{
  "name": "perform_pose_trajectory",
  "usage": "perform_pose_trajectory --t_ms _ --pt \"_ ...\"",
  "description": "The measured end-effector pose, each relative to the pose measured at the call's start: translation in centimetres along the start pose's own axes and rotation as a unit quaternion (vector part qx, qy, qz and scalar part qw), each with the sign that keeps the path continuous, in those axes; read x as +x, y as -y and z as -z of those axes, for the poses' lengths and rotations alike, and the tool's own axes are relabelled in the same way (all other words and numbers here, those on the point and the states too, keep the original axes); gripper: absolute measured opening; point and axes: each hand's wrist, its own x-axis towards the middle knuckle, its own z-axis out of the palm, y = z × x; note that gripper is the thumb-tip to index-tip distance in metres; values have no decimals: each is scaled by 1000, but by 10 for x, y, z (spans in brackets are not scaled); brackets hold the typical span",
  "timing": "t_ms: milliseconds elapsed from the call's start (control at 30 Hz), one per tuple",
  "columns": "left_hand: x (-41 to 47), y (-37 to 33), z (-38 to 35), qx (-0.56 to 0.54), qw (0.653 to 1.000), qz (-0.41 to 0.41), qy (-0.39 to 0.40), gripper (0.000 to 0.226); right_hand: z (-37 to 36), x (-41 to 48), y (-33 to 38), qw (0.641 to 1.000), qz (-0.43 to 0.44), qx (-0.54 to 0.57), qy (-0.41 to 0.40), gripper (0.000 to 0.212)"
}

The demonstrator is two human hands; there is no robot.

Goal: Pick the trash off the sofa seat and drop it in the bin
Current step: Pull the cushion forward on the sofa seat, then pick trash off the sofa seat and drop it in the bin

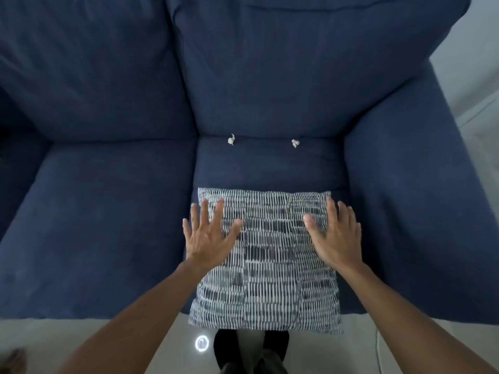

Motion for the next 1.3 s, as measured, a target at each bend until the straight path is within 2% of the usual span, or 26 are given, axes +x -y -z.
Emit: perform_pose_trajectory --t_ms 333,533,667,800,900,1000,1167,1300 --pt "75 -26 68 70 997 -43 5 86 56 68 54 997 39 -18 -70 96" --pt "108 -27 78 82 995 -54 -9 85 62 95 71 996 35 -7 -77 92" --pt "136 -31 72 88 995 -49 -26 82 55 124 74 998 33 -1 -62 91" --pt "175 -35 57 58 996 -31 -54 71 40 170 74 999 22 7 -31 89" --pt "213 -37 41 36 998 -23 -45 65 19 213 69 1000 11 27 1 87" --pt "252 -37 23 -7 999 3 -34 59 -6 256 61 998 4 63 -5 86" --pt "315 -31 -17 -23 998 44 -48 51 -51 313 48 989 6 140 -39 72" --pt "346 -24 -43 -26 995 67 -66 49 -80 335 41 980 33 181 -77 43"
